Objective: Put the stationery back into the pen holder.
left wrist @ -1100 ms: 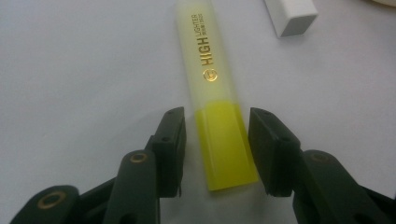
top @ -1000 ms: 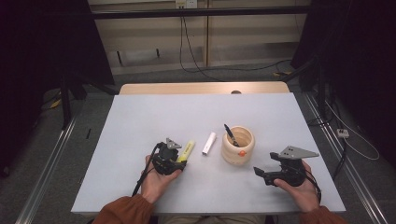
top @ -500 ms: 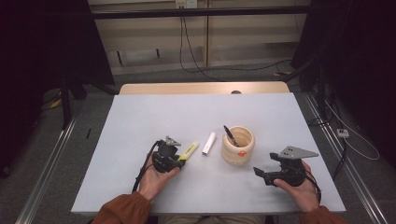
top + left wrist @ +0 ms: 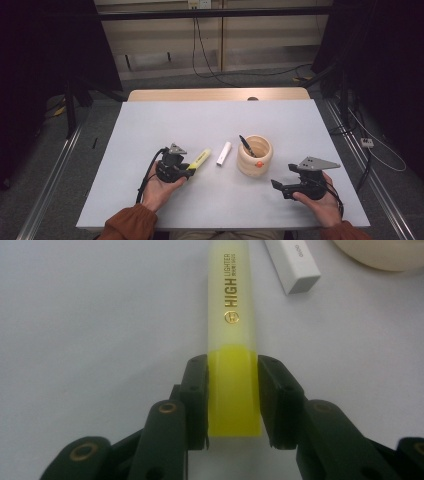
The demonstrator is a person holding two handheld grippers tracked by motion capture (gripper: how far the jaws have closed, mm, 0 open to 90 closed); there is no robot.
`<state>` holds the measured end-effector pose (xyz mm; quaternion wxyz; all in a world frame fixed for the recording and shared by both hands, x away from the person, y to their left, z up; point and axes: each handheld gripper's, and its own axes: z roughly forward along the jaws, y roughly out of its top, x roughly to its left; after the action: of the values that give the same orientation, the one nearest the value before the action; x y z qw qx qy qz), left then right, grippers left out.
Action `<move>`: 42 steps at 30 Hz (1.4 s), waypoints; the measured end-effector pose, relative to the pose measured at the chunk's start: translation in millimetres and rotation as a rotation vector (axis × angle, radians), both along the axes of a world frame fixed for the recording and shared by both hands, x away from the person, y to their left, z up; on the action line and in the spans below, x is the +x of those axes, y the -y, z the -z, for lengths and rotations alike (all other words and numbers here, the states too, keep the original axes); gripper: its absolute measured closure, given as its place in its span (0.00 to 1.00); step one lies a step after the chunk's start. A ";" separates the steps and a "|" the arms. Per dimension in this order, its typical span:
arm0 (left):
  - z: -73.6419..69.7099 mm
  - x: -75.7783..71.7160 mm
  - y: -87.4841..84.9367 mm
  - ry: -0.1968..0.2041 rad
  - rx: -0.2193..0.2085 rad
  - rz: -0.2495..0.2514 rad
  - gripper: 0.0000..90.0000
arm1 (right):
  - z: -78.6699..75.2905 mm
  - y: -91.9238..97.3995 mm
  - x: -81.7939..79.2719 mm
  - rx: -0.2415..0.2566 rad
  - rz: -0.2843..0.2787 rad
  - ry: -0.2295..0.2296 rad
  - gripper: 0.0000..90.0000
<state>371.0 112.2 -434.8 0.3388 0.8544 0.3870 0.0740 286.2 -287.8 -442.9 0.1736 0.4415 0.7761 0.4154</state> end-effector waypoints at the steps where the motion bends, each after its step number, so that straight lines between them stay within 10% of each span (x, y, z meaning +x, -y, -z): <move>1: -1.6 -0.2 -1.7 0.008 -0.008 0.004 0.75 | -0.1 -0.1 -0.1 0.001 -0.001 0.000 0.14; 21: -13.7 -33.2 -6.3 0.014 -0.098 0.164 0.75 | -4.0 -12.3 -4.5 -0.045 -0.063 -0.007 0.15; 42: -13.7 -72.3 8.8 -0.009 -0.101 0.304 0.75 | -2.4 -59.5 -32.3 -0.159 -0.206 0.105 0.10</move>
<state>298.7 103.3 -421.1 0.3869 0.8854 0.2578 -0.0016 254.0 -228.3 -440.6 0.2046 0.3220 0.8377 0.3909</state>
